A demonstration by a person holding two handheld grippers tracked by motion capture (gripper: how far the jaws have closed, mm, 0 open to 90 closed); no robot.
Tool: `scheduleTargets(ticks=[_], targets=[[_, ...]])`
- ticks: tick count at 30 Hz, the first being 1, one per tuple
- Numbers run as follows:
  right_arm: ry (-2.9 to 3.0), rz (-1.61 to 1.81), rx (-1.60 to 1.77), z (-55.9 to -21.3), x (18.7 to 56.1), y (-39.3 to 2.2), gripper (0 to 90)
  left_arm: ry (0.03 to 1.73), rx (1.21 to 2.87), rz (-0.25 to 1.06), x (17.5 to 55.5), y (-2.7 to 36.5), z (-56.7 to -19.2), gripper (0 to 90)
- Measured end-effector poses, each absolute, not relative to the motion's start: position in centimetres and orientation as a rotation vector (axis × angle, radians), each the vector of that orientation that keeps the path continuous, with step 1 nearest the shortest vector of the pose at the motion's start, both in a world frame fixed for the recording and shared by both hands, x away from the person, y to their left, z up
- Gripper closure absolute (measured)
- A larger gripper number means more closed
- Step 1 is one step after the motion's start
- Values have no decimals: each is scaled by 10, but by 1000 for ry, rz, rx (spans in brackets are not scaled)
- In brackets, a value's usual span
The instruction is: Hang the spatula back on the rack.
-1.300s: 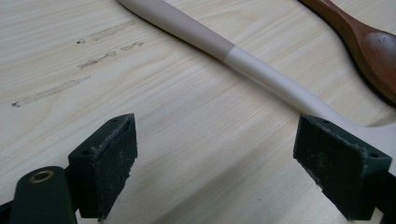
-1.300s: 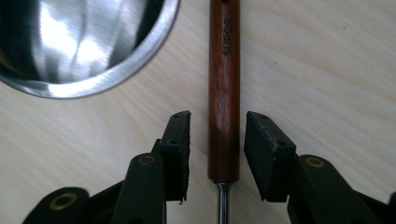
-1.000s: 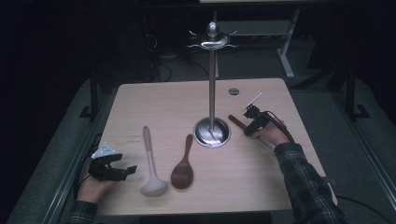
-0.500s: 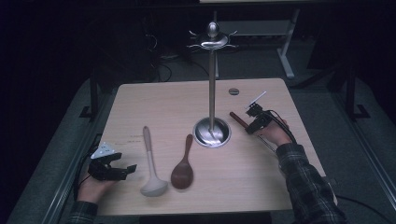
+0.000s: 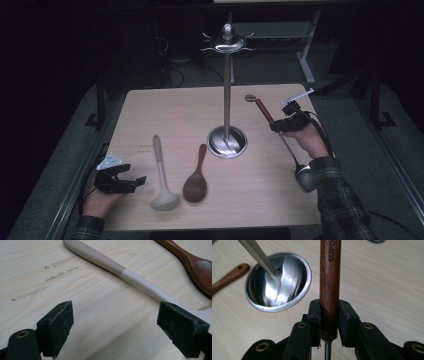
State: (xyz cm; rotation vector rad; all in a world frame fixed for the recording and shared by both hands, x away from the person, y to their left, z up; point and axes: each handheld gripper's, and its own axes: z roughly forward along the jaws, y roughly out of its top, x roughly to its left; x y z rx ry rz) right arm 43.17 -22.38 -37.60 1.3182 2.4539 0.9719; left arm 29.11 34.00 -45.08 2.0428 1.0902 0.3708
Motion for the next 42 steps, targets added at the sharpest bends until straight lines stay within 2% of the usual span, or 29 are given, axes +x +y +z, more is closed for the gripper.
scheduleTargets(ticks=[17,42], targets=[[2251,1306,1164,-333,397,-235,734,1092,2001,378,290,344,-449,136],[2134,1527,929,-285,370,-227,735,1090,1970,392,289,347,-446,137]])
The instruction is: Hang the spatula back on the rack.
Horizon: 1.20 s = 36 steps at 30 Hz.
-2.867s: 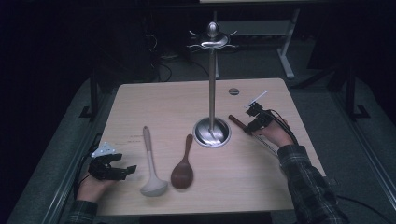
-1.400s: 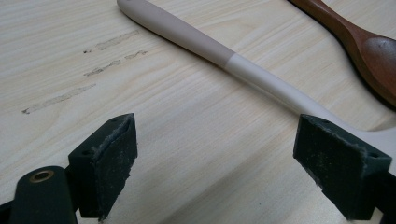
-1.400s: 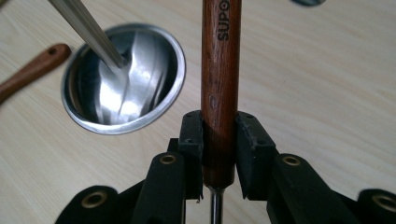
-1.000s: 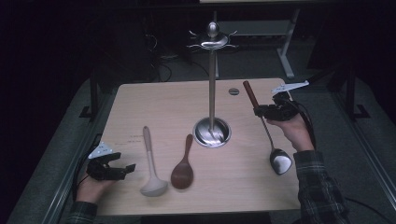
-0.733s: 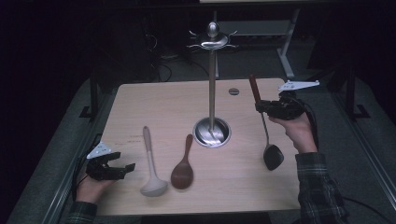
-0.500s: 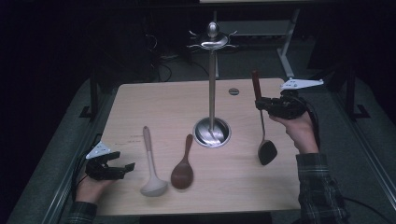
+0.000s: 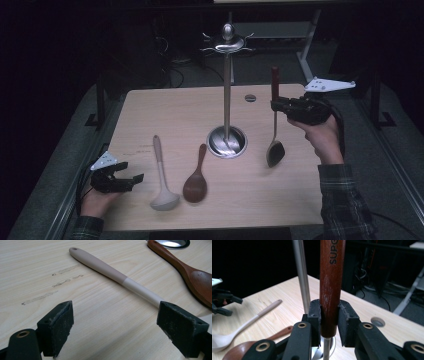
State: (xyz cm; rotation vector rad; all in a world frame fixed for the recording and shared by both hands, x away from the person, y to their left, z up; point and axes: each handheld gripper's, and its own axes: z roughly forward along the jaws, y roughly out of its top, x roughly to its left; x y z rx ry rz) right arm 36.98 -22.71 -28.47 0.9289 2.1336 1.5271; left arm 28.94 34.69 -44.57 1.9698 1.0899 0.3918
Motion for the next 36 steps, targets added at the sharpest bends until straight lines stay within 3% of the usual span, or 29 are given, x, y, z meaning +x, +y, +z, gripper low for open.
scheduleTargets(ticks=[18,36], targets=[[2117,1646,759,-230,375,-206,734,1092,1967,394,289,348,-446,137],[2148,1656,717,-231,386,-193,733,1095,1969,394,288,348,-446,137]])
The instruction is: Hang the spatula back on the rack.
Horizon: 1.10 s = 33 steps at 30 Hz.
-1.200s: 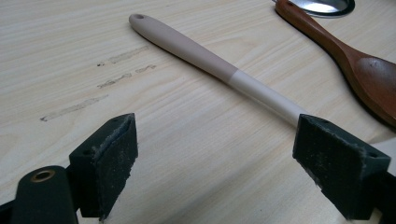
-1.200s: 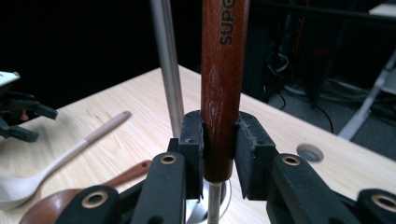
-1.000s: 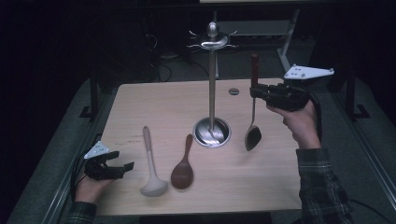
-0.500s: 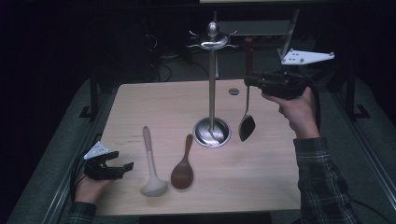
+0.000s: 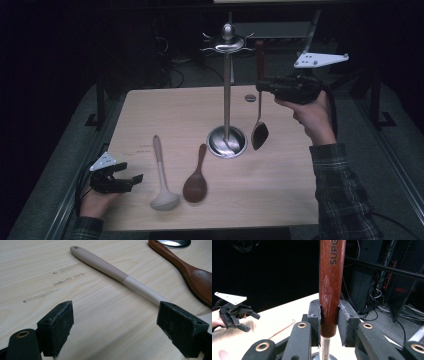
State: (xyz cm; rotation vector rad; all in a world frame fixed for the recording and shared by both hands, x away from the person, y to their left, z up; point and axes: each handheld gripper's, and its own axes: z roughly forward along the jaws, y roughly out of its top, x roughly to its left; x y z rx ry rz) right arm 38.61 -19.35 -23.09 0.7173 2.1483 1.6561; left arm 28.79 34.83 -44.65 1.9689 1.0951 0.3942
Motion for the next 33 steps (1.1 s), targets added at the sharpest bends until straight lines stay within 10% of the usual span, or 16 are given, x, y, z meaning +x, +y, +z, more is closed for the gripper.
scheduleTargets(ticks=[33], targets=[[2199,1619,720,-234,404,-165,720,1091,1963,397,286,350,-446,137]])
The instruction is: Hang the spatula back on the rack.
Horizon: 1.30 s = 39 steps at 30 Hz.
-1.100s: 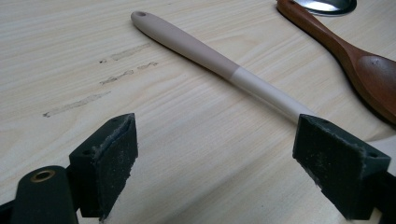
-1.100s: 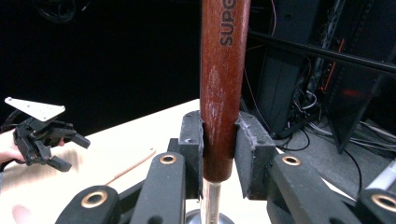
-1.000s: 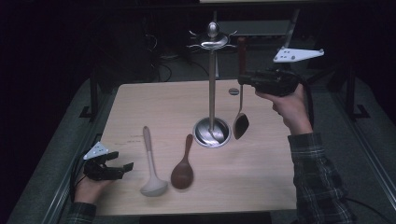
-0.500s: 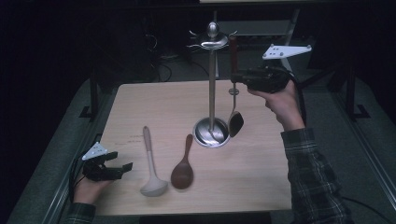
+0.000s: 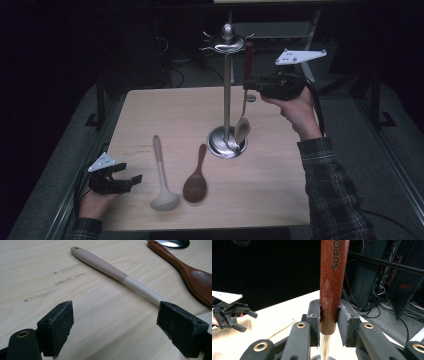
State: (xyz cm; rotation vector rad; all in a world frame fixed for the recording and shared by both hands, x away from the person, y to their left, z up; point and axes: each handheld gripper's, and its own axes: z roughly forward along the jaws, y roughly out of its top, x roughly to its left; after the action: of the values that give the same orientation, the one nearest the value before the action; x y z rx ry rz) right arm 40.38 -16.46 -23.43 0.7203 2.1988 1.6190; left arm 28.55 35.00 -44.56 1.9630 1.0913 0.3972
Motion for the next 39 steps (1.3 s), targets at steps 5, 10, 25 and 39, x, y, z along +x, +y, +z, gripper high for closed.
scheduleTargets(ticks=[5,10,25,39], targets=[[2154,1655,745,-237,400,-171,571,1094,1962,395,285,350,-446,137],[2147,1651,785,-246,395,-182,450,1095,1965,394,285,350,-446,137],[2205,1535,882,-307,376,-194,313,1094,1978,376,285,346,-447,141],[2246,1432,1031,-375,360,-213,250,1106,2006,363,284,336,-432,222]])
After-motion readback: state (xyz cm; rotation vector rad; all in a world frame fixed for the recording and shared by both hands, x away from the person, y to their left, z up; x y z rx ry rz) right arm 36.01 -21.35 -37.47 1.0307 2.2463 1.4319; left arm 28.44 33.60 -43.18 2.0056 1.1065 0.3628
